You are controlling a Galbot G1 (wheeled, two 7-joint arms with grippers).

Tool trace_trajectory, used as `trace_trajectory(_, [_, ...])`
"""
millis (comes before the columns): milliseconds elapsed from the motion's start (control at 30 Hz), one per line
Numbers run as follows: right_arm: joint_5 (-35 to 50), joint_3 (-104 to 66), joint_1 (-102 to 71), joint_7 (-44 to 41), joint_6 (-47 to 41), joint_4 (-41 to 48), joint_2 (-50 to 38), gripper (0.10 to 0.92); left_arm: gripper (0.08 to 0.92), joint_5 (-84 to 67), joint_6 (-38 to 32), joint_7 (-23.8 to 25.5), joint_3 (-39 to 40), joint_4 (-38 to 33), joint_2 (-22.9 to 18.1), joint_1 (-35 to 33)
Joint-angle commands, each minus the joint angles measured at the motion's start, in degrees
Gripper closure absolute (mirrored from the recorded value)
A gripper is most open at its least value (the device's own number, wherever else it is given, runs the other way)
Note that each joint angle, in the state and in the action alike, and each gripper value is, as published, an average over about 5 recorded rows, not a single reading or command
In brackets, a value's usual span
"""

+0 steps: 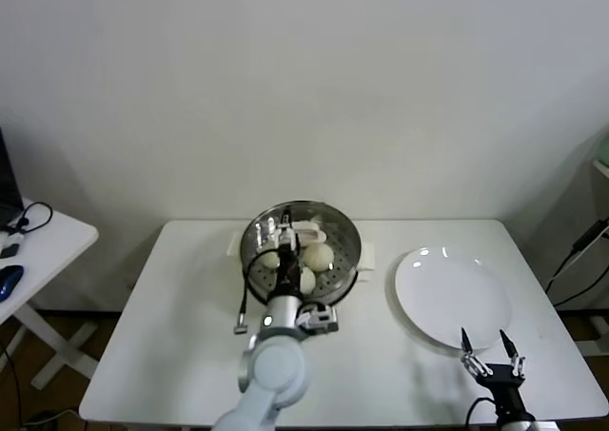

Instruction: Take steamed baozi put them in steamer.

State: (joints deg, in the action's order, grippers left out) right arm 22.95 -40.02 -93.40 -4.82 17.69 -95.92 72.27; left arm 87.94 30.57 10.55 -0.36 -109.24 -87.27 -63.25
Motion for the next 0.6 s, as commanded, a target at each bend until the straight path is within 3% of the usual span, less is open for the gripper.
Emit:
trace_trajectory(33, [0.4, 0.6, 0.1, 1.2, 0.7, 0.2, 0.2, 0.203, 0.177, -15.6, -2.0, -2.1, -1.8, -13.2, 5.3, -7.0])
trace_trajectory(367, [-0.3, 1.3, 0.0, 2.3, 2.6, 0.3, 0.2, 0.203, 0.177, -70.8, -8.7, -12.6, -17.9, -17.6, 9.5, -10.6])
trace_trajectory(600, [-0.3, 1.8, 0.1, 2.6, 3.7, 0.3, 0.4, 0.203, 0.177, -95.7, -20.2, -7.5, -30.9, -11.1, 9.8, -13.2])
